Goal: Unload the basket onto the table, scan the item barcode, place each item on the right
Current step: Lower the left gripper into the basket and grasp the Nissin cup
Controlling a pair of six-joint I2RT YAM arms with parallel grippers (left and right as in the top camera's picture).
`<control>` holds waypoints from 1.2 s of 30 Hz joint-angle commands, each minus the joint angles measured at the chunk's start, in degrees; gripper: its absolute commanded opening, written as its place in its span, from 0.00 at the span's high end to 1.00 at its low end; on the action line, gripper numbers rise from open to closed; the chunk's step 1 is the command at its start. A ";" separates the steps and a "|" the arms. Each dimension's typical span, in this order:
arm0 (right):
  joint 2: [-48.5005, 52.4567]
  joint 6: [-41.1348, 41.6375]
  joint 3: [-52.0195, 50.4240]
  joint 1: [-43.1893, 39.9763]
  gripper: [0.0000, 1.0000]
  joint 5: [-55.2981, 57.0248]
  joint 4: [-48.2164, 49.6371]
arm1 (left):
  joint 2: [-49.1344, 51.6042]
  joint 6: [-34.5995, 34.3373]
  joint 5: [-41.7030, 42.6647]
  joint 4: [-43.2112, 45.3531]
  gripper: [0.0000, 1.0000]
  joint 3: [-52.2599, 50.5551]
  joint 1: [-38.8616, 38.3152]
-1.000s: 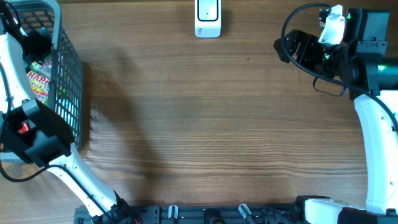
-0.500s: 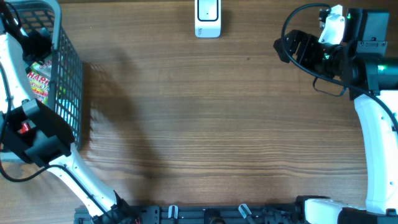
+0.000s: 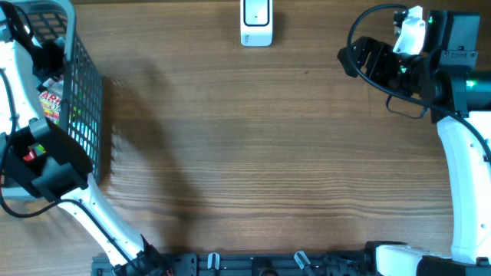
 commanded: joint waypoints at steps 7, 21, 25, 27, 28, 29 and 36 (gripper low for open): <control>0.39 0.46 0.83 -0.17 0.00 -0.92 -0.02 | 0.87 -0.74 -0.20 1.53 0.05 -3.63 -0.20; 0.39 0.46 0.83 -0.17 0.00 -0.92 0.00 | -5.14 -0.74 -0.74 4.00 0.27 -3.56 -0.20; 0.39 0.44 0.83 -0.17 0.00 -0.92 -0.02 | -9.73 -0.74 -3.43 4.85 0.25 -3.56 -0.15; 0.39 0.48 0.83 -0.17 0.00 -0.92 -0.02 | -12.02 -0.74 -4.44 5.14 0.25 -3.56 -0.15; 0.39 0.46 0.83 -0.17 0.00 -0.92 0.00 | -13.77 -0.76 -4.70 5.33 0.25 -3.56 -0.15; 0.39 0.48 0.83 -0.17 0.00 -0.92 -0.02 | -14.97 -0.76 -4.68 5.46 0.25 -3.56 -0.15; 0.39 0.46 0.83 -0.17 0.00 -0.92 -0.02 | -26.34 -0.90 -4.68 6.40 0.26 -3.56 -0.15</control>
